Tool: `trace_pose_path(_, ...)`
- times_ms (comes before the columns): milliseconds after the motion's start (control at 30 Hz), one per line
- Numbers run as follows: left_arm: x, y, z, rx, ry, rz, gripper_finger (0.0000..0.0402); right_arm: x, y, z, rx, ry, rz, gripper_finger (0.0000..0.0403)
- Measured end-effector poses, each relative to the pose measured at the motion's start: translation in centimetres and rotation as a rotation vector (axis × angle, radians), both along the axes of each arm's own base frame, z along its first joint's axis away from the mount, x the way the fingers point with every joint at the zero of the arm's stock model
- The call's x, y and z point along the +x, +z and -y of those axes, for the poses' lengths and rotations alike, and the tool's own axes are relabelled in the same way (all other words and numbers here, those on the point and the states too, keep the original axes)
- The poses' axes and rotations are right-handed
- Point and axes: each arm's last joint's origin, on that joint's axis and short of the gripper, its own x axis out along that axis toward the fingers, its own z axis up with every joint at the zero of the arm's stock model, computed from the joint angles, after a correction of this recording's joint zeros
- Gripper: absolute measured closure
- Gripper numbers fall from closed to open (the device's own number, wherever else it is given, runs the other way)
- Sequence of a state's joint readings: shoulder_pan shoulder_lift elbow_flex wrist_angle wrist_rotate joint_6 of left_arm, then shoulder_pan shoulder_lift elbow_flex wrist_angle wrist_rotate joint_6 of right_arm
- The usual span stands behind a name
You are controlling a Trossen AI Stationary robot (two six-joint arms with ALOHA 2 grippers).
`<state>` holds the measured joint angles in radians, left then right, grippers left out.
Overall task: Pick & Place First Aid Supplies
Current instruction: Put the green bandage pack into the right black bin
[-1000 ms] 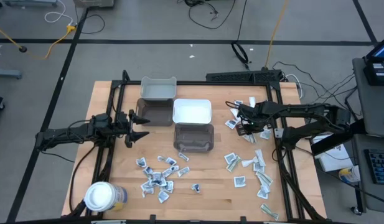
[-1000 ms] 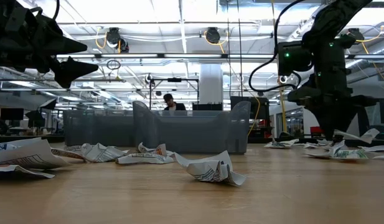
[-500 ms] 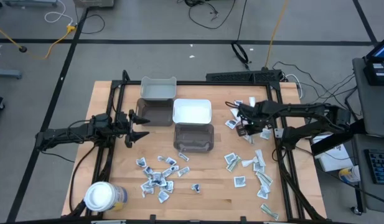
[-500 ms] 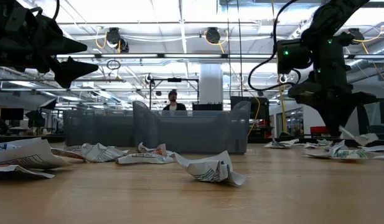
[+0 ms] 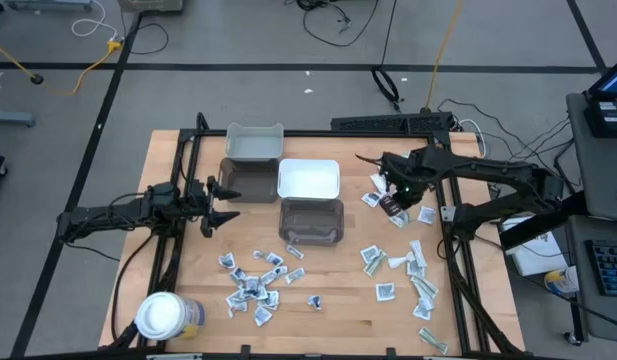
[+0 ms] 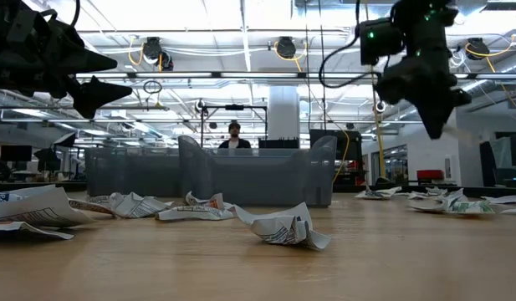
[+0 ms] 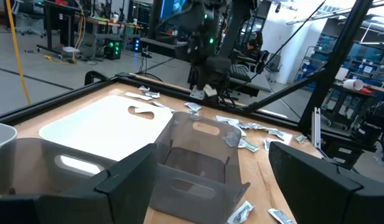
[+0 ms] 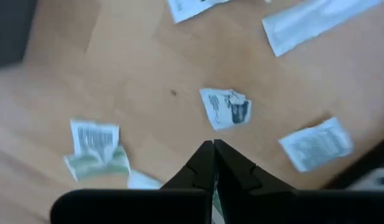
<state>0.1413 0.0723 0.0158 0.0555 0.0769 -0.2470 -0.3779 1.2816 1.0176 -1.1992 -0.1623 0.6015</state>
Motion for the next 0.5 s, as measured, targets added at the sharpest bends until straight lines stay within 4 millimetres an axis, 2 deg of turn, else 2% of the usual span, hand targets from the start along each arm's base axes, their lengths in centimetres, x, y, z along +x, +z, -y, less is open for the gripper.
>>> trace_pose_path(267,0.0,0.0,0.0,0.0,0.0,0.0,0.0091,-0.2,4.1,-0.1,-0.018,0.346,0.024,0.0402)
trace_pose_path(500,0.0,0.0,0.0,0.0,0.0,0.0,0.0091,-0.6,4.9,-1.0,-0.009,0.67,0.021,0.0402)
